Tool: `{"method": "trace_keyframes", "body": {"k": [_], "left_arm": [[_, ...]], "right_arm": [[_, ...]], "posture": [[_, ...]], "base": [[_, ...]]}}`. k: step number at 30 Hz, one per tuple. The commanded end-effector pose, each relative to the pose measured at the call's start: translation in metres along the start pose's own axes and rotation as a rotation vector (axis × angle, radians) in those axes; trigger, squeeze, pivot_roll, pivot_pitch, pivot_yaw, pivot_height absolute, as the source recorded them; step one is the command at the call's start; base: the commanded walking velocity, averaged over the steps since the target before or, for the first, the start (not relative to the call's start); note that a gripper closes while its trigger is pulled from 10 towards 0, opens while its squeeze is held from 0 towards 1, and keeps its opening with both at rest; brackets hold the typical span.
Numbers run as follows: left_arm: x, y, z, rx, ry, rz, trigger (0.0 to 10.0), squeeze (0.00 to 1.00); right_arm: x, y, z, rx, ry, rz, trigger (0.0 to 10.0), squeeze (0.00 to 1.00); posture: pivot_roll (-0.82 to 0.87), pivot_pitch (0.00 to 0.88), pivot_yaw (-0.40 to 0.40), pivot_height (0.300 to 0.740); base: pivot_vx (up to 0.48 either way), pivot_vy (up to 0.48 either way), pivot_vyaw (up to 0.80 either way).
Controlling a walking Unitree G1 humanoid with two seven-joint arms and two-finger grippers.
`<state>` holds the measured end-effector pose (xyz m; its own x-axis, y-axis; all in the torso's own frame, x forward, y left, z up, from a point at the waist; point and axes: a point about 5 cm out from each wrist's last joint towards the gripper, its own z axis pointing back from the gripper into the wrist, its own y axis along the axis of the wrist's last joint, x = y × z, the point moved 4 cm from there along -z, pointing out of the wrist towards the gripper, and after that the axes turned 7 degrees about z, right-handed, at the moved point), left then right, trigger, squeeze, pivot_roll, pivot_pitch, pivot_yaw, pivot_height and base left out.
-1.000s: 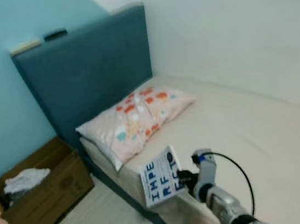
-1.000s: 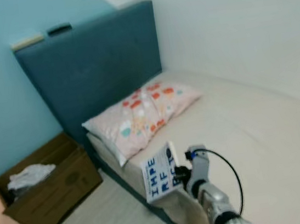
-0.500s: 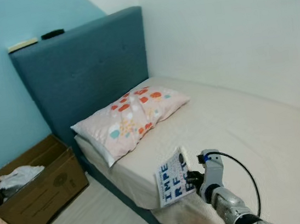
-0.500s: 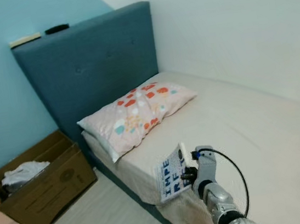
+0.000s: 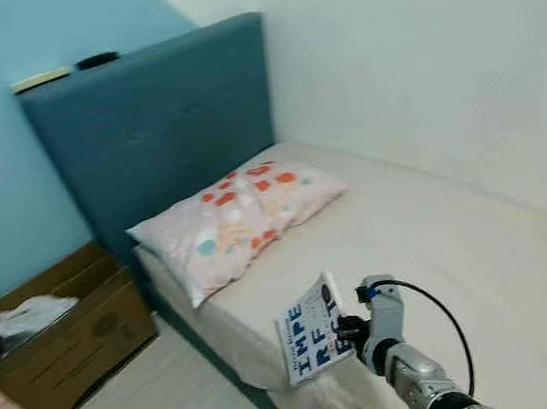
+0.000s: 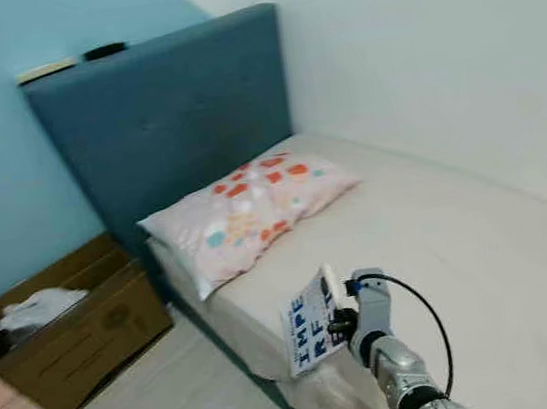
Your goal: Clean up the room
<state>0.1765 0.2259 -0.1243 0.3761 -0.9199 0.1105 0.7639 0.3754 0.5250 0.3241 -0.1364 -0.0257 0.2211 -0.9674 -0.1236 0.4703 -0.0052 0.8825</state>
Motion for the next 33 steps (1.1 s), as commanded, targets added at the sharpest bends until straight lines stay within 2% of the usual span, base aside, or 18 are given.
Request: {"method": "trace_keyframes", "body": {"k": [1, 22, 24, 33], "left_arm": [[-0.004, -0.002, 0.001, -0.008, 0.009, 0.006, 10.0, 0.0], [0.003, 0.003, 0.0, 0.017, -0.015, 0.013, 10.0, 0.0], [0.004, 0.003, 0.0, 0.016, -0.021, 0.011, 10.0, 0.0], [0.008, 0.003, -0.001, 0.016, -0.045, 0.004, 10.0, 0.0]], "right_arm": [[-0.001, 0.004, -0.001, 0.011, 0.012, 0.019, 10.0, 0.0], [0.004, 0.006, 0.0, 0.027, -0.004, -0.003, 10.0, 0.0], [0.007, 0.007, 0.0, 0.033, -0.026, -0.026, 10.0, 0.0], [0.029, 0.003, 0.004, -0.004, -0.159, -0.05, 10.0, 0.0]], "posture": [[0.0, 0.0, -0.015, 0.726], [0.0, 0.0, -0.02, 0.726], [0.0, 0.0, -0.021, 0.726], [0.0, 0.0, -0.022, 0.726]], "base": [[0.0, 0.0, 0.78], [0.0, 0.0, 0.78], [0.0, 0.0, 0.77], [0.244, 0.0, 0.0]]}}
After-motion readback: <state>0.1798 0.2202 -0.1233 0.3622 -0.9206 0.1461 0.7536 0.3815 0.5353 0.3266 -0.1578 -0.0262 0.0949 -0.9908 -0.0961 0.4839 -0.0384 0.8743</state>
